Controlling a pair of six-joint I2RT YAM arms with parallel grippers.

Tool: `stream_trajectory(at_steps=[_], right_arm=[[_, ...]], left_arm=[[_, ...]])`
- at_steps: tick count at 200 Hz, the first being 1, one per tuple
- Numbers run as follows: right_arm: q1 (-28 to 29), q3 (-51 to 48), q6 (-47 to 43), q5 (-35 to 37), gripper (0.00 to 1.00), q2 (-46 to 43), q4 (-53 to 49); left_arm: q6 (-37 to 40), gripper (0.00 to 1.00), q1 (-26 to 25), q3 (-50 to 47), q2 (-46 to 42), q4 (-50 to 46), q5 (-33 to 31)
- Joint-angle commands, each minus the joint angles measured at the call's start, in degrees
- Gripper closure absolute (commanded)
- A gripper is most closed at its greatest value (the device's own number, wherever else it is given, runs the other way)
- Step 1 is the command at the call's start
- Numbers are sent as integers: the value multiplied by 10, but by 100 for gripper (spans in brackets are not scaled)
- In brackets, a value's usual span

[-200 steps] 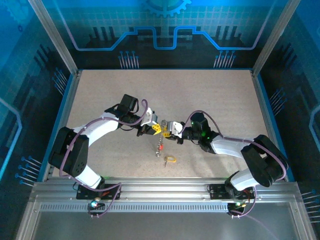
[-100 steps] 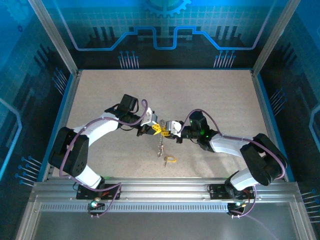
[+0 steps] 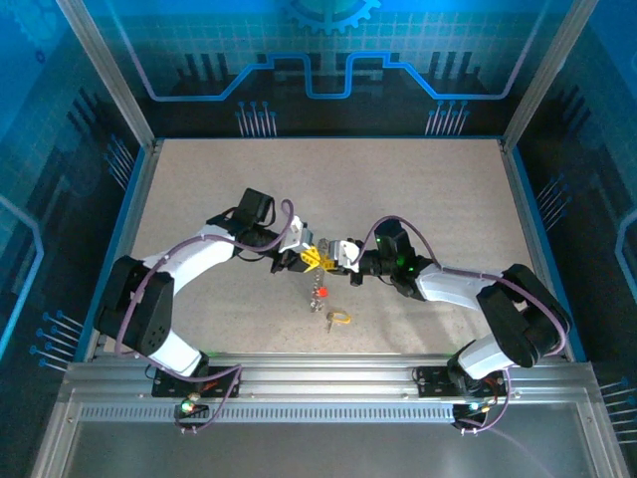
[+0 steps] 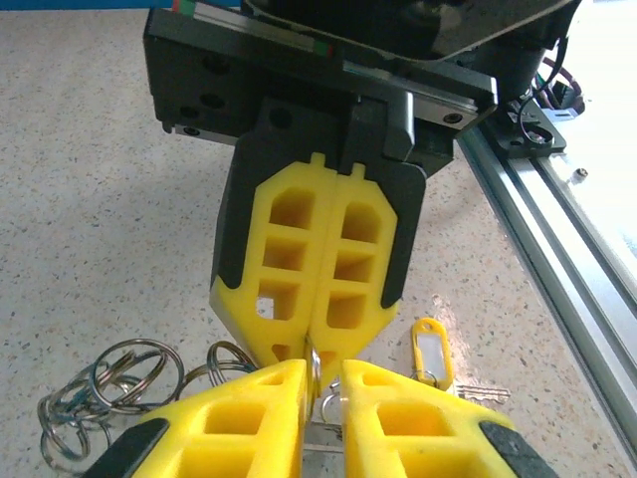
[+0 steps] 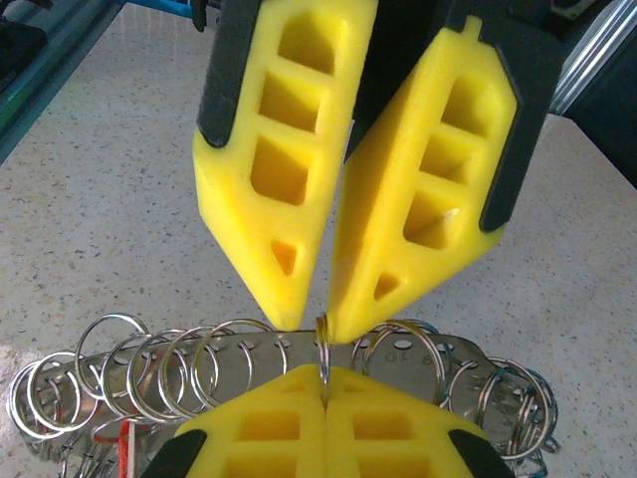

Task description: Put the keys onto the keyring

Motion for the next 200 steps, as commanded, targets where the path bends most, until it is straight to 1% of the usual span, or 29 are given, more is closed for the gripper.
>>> stream_trajectory(at_steps=[1, 43, 71, 128, 170, 181, 190, 200], right_arm=[[3, 12, -6, -19, 100, 7, -18], [2, 16, 0, -26, 100, 12, -12], [2, 16, -1, -28, 100, 12, -11], [3, 14, -7, -38, 100, 15, -7], [3, 16, -7, -36, 100, 14, -6], [2, 15, -7, -33, 100, 14, -5], [2, 16, -7, -34, 100, 14, -3], [0, 16, -5, -34, 100, 15, -2]], left_arm=[[38, 83, 3, -12, -27, -51, 1], [28, 82, 3, -23, -33, -52, -23], [21, 81, 3, -32, -35, -46, -23], [9, 74, 3, -35, -27, -19, -19], [-6, 71, 3, -35, -22, 21, -5], [-11, 70, 3, -40, -25, 50, -3], [-22, 67, 3, -49, -26, 82, -5], [-31, 66, 3, -56, -22, 111, -7]])
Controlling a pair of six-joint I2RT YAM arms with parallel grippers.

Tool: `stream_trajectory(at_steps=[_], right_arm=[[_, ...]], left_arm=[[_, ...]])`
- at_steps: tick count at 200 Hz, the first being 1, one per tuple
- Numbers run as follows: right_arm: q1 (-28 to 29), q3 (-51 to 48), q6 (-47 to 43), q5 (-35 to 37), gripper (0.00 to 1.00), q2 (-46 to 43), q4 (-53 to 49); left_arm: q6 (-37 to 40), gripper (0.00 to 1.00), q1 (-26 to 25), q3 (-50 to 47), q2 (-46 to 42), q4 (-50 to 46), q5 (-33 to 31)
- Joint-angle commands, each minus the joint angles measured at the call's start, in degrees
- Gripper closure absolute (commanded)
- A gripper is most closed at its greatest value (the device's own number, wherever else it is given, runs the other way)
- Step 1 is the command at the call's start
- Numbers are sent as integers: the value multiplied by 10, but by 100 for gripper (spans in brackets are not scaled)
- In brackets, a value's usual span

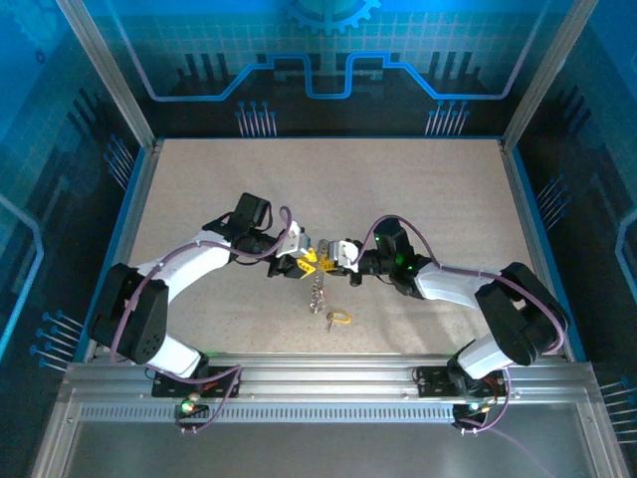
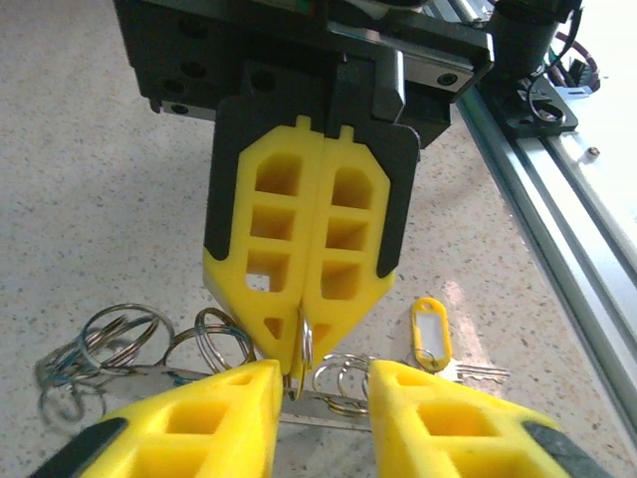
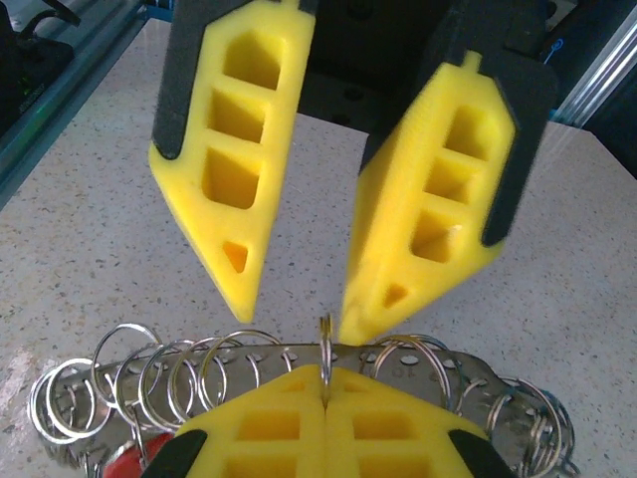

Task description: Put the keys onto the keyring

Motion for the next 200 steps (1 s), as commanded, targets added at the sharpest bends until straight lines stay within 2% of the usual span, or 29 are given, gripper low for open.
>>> stream_trajectory(at_steps=[1, 110, 186, 200], right_arm=[[0, 9, -4, -11, 100, 8, 1], [-7, 7, 18, -29, 100, 33, 43], [-22, 5, 19, -33, 100, 30, 37], [-24, 7, 16, -30, 90, 27, 24]], left_arm=[[-23, 66, 3, -22, 3, 82, 16], [-86, 66, -2, -55, 24, 167, 37], [-67, 97, -4, -31, 17, 115, 25], [-58, 100, -4, -30, 12, 107, 22]])
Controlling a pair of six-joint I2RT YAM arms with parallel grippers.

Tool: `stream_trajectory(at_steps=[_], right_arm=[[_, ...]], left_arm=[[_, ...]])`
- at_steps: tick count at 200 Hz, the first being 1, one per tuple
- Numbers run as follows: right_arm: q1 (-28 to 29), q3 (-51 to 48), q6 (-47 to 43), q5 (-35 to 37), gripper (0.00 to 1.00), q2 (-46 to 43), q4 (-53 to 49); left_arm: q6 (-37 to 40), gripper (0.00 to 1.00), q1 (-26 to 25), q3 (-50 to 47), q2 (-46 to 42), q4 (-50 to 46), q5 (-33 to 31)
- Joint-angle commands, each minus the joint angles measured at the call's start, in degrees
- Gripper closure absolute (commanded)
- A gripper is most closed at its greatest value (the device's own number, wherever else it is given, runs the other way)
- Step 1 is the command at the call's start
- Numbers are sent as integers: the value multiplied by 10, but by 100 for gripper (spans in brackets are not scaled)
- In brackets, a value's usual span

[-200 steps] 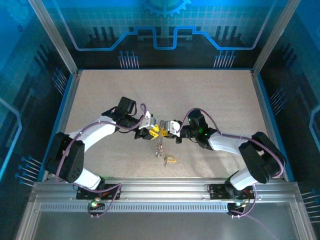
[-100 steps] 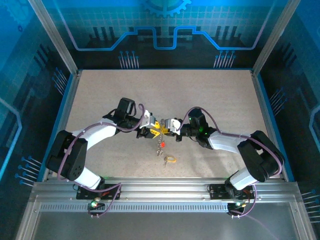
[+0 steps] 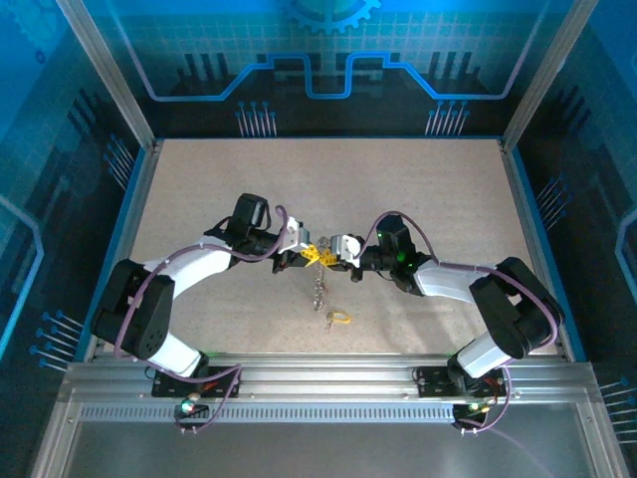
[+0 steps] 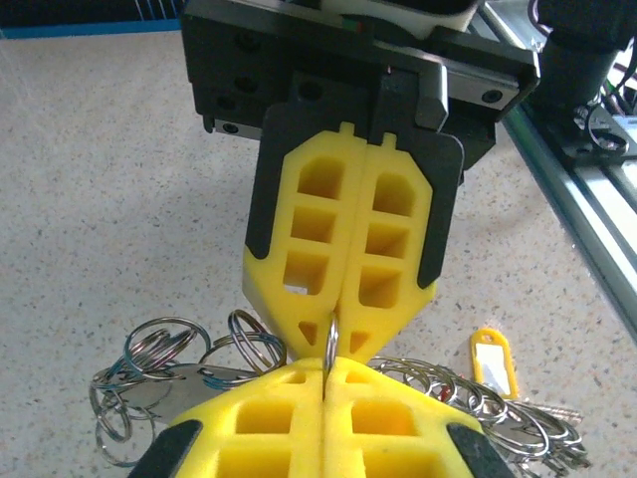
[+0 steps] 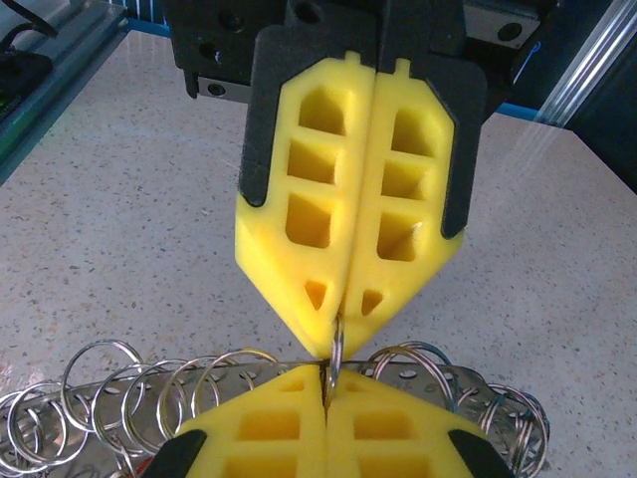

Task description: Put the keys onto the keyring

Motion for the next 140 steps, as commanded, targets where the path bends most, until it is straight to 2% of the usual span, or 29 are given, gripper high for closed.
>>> stream_trajectory(at_steps=[1, 11, 46, 140], right_arm=[[-4, 4, -4, -12, 89, 3, -14], [-5, 6, -10, -8, 83, -1, -26], [-10, 16, -26, -1, 81, -20, -74], [-10, 33, -47, -14, 84, -36, -115]], left_arm=[[19, 100, -10, 10, -2, -46, 13], [27, 100, -11, 11, -6, -55, 8], [79, 100, -27, 35, -19, -122, -40], [106, 100, -40, 75, -8, -184, -72]])
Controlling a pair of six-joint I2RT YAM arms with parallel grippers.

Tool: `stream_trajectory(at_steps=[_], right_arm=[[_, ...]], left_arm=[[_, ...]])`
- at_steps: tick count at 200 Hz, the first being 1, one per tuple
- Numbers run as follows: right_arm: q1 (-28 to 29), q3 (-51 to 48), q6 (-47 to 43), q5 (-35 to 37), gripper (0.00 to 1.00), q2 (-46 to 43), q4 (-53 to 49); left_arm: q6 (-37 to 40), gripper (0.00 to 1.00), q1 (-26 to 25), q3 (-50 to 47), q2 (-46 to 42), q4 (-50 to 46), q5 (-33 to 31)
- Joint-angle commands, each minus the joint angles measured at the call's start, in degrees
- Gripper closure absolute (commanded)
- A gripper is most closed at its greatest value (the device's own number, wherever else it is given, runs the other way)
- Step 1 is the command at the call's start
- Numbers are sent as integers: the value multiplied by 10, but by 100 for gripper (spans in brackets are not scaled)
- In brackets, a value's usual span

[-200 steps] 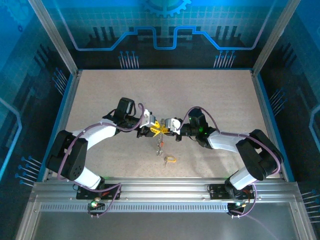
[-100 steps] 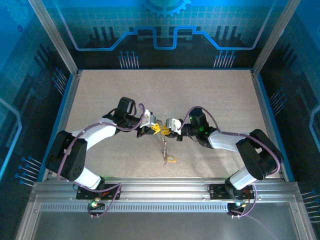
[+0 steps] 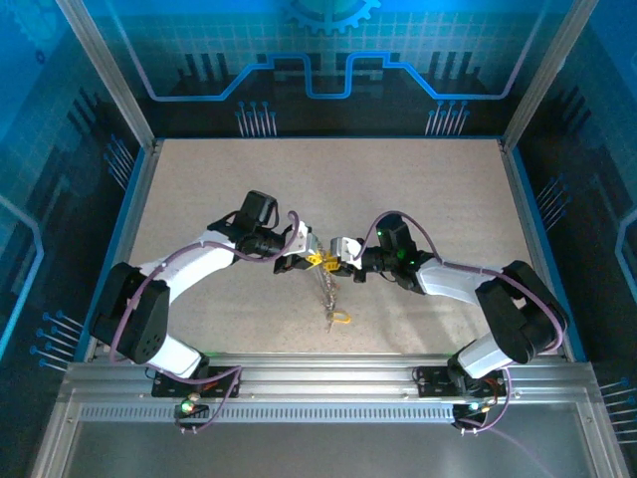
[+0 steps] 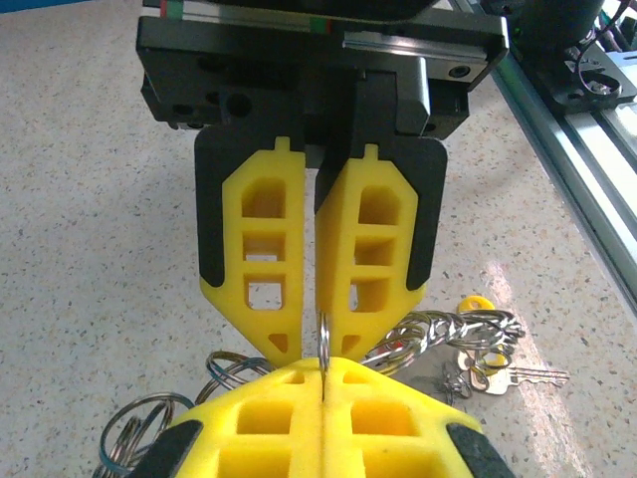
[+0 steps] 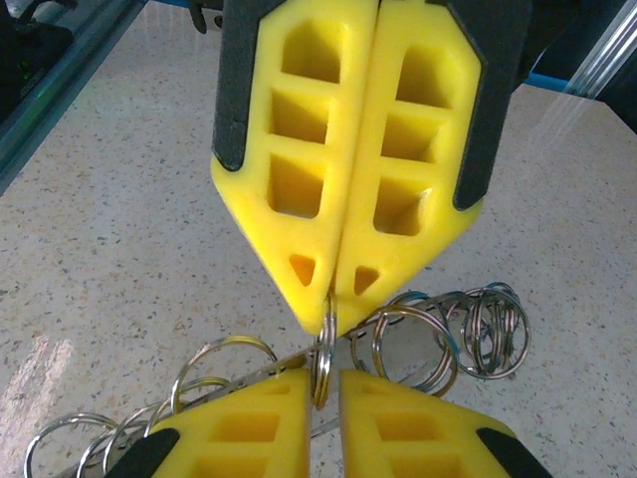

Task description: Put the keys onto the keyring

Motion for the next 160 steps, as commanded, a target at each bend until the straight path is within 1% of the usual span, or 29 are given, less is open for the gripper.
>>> stream_trajectory(at_steps=[1, 45, 69, 86, 95, 104, 118, 139, 160], right_arm=[[-6, 18, -13, -13, 84, -17, -23], [-5, 21, -12, -8, 84, -20, -28], [-2, 19, -15, -5, 90, -25, -29], [1, 17, -18, 0, 100, -29, -32], [2, 16, -18, 4, 100, -31, -31], [2, 11, -15, 3, 100, -32, -20], [2, 0, -1, -3, 100, -33, 6], [2, -14, 29, -17, 100, -35, 51], [1, -18, 48, -38, 100, -37, 79]], left_arm=[[21, 100, -7, 17, 2, -47, -9], [7, 100, -9, 32, 11, -60, -21], [3, 100, -9, 37, 12, -59, -20], [-21, 100, -8, 37, 13, -45, -19], [-35, 100, -7, 37, 14, -36, -13], [-48, 88, -7, 34, 13, -24, -4], [-53, 78, -6, 21, 8, -5, 17], [-66, 77, 0, -11, -3, 31, 41], [-80, 78, 2, -32, -9, 55, 44]])
